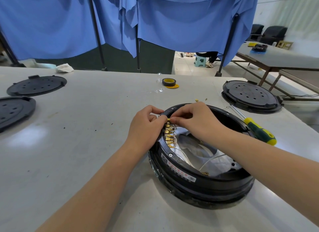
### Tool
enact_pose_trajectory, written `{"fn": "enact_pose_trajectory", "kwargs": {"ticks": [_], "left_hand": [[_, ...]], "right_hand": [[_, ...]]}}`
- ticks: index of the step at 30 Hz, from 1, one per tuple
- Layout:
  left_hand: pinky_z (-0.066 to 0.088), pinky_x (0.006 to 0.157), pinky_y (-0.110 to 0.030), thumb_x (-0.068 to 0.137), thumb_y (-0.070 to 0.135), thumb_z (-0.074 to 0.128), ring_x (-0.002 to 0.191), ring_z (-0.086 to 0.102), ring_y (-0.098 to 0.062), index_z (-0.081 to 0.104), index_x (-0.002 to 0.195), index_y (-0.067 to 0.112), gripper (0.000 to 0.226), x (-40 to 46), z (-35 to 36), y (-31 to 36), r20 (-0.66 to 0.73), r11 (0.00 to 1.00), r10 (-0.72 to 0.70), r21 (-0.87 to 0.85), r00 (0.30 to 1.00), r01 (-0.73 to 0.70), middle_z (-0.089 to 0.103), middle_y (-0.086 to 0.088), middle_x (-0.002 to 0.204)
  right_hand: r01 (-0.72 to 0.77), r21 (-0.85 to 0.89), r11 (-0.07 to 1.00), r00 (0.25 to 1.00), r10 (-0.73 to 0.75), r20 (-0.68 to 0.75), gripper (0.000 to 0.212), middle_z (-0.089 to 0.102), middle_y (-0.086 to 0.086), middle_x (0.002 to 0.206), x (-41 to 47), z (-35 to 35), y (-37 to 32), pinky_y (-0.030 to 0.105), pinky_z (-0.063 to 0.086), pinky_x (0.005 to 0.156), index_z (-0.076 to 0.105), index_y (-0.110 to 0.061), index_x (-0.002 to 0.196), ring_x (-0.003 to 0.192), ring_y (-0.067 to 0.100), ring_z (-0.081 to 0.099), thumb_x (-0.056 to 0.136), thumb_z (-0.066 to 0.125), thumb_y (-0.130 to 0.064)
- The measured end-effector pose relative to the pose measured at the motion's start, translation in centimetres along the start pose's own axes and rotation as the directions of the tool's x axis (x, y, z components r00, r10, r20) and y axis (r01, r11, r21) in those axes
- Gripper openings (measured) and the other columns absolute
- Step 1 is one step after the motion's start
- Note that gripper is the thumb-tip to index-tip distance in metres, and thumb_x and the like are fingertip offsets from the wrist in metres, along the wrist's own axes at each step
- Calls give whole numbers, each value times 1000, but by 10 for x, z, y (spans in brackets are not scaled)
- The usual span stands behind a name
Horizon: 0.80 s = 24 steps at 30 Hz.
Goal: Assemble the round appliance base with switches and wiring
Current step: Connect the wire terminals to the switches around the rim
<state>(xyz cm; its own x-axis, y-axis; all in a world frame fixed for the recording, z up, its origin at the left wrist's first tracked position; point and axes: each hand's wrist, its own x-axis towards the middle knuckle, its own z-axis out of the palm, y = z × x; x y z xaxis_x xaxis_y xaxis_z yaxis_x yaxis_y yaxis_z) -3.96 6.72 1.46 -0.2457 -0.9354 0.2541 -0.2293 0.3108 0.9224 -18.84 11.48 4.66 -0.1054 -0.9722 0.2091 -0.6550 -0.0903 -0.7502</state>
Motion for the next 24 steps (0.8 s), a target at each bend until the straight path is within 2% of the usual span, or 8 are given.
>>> {"fn": "enact_pose_trajectory", "kwargs": {"ticks": [8,10,12,17,24], "left_hand": [[56,68,-46,84,19,65,68,66,-35,62,85,24,6,1,-1,0,-1,1000,17,9,1000,-17,69,-18,69],[53,62,-39,83,21,66,56,59,-26,59,86,25,9,1,0,-1,-19,999,28,36,999,-27,61,-10,57],[46,55,-34,82,26,67,51,49,-16,53,86,24,15,2,0,-2,-42,996,22,86,999,-19,51,-1,54],[38,54,-31,80,28,67,55,44,-16,48,67,17,25,2,-3,-2,-49,984,23,178,999,-14,50,0,59],[37,55,-31,82,29,63,57,45,-16,47,66,16,26,5,-4,-1,15,973,24,229,1000,-27,52,-2,60]], "right_hand": [[14,-43,999,1000,-14,4,5,71,-11,73,-1,0,3,19,51,68,75,-25,82,73,2,65,84,70,-23],[7,-42,999,1000,-7,6,5,70,-12,72,-1,0,4,19,50,66,75,-25,83,71,1,65,84,70,-24],[7,-49,999,1000,-7,4,5,70,-12,73,-2,0,4,19,50,67,74,-25,83,72,1,64,85,70,-25],[16,-77,997,1000,-16,5,6,71,-12,77,-2,0,3,22,52,76,74,-25,86,77,1,65,85,68,-23],[30,-105,994,1000,-29,12,9,69,-13,77,-3,0,3,14,46,69,74,-23,89,74,-1,62,86,67,-20]]}}
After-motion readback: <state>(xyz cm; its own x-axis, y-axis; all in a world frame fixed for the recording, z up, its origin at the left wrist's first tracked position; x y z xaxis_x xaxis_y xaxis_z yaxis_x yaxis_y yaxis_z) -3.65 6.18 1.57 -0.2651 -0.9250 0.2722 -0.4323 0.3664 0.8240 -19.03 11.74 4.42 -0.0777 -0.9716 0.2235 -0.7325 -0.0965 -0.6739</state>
